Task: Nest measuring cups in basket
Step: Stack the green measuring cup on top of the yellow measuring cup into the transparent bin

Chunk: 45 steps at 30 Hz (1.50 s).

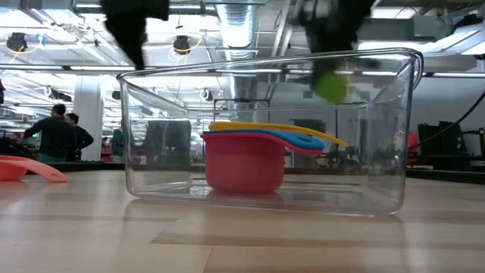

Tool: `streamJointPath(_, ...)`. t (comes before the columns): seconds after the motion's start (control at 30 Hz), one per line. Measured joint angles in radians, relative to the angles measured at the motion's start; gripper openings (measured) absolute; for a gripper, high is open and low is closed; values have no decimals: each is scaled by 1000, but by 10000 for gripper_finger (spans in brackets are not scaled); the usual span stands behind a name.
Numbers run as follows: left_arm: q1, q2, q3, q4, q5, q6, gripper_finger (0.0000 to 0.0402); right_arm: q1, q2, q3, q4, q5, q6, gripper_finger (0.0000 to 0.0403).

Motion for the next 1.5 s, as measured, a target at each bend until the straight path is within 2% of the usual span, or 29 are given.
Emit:
streamJointPath(0.17,-49,-53,0,-201,-89,20,42,106,35,236,43,105,12,20)
streamJointPath(0.33,-122,-187,0,-225,-91,12,42,228,222,482,54,196,5,20)
streamJointPath(0.43,-159,-272,0,-209,-80,-19,42,278,363,631,8,195,20,20)
streamJointPath(0.57,-191,-357,0,-191,-69,-65,42,322,534,823,-133,165,147,20)
streamJointPath(0.83,-243,-373,0,-178,-65,-85,42,380,785,1141,-455,9,311,19)
streamJointPath(1.0,-247,-336,0,-175,-75,-108,42,393,813,1134,-486,3,330,19)
streamJointPath(1.17,-247,-292,0,-165,-75,-104,42,389,846,1132,-563,3,250,19)
streamJointPath(1.3,-247,-256,0,-147,-76,-105,42,381,864,1133,-547,-33,152,19)
streamJointPath(1.5,-247,-211,0,-129,-78,-110,42,375,887,1134,-511,-89,112,19)
